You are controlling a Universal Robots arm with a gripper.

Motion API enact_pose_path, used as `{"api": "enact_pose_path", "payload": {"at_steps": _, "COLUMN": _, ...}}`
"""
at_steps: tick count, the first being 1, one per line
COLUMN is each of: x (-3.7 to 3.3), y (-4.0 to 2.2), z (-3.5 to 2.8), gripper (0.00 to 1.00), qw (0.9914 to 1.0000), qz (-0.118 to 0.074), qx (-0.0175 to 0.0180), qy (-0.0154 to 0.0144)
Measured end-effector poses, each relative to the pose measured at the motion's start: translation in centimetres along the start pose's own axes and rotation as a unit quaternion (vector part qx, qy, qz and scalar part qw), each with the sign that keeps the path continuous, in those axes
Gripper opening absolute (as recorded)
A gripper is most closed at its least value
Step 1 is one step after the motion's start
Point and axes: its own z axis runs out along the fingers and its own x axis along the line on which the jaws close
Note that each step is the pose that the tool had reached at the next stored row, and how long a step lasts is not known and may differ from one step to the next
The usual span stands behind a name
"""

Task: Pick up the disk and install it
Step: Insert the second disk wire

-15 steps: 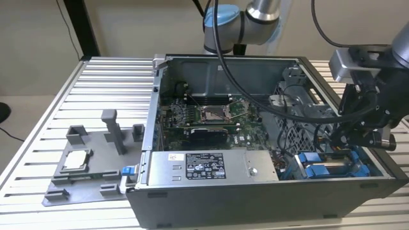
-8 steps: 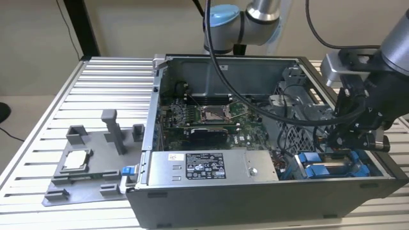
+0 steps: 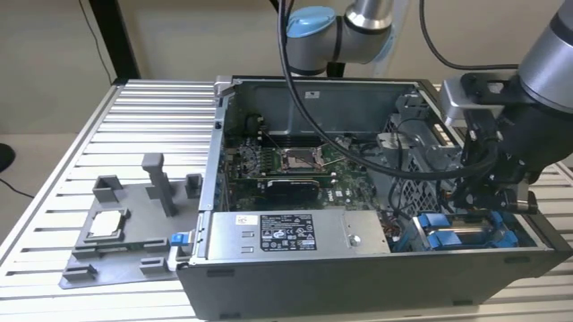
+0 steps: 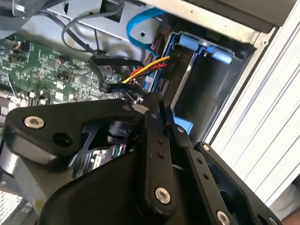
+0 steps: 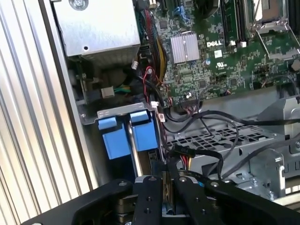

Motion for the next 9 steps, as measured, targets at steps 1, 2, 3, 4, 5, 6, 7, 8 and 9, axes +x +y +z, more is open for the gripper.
{"api": "enact_pose_path", "payload": {"at_steps": 1, "x": 0.0, "y": 0.03, "z": 0.02, "gripper": 0.0, "qw": 0.99998, "qz": -0.002, "qx": 0.0064, "qy": -0.0011}}
{"api": "enact_pose_path", "payload": {"at_steps": 2, "x": 0.01, "y": 0.07, "z": 0.06, "gripper": 0.0, "qw": 0.99992, "qz": -0.004, "qx": 0.0114, "qy": -0.0018}}
{"api": "enact_pose_path", "payload": {"at_steps": 3, "x": 0.02, "y": 0.11, "z": 0.09, "gripper": 0.0, "qw": 0.99986, "qz": -0.006, "qx": 0.0157, "qy": -0.0019}}
{"api": "enact_pose_path", "payload": {"at_steps": 4, "x": 0.02, "y": 0.17, "z": 0.11, "gripper": 0.0, "qw": 0.99978, "qz": -0.008, "qx": 0.0192, "qy": -0.0012}}
{"api": "enact_pose_path", "payload": {"at_steps": 5, "x": 0.02, "y": 0.22, "z": 0.14, "gripper": 0.0, "qw": 0.9997, "qz": -0.01, "qx": 0.0222, "qy": 0.0}}
{"api": "enact_pose_path", "payload": {"at_steps": 6, "x": -0.01, "y": 0.27, "z": 0.19, "gripper": 0.0, "qw": 0.9996, "qz": -0.012, "qx": 0.0257, "qy": 0.0011}}
{"api": "enact_pose_path", "payload": {"at_steps": 7, "x": -0.04, "y": 0.32, "z": 0.22, "gripper": 0.0, "qw": 0.99946, "qz": -0.014, "qx": 0.0298, "qy": 0.0012}}
{"api": "enact_pose_path", "payload": {"at_steps": 8, "x": -0.04, "y": 0.39, "z": 0.22, "gripper": 0.0, "qw": 0.99933, "qz": -0.015, "qx": 0.0332, "qy": 0.0006}}
{"api": "enact_pose_path", "payload": {"at_steps": 9, "x": -0.03, "y": 0.41, "z": 0.22, "gripper": 0.0, "qw": 0.9993, "qz": -0.016, "qx": 0.0341, "qy": 0.0004}}
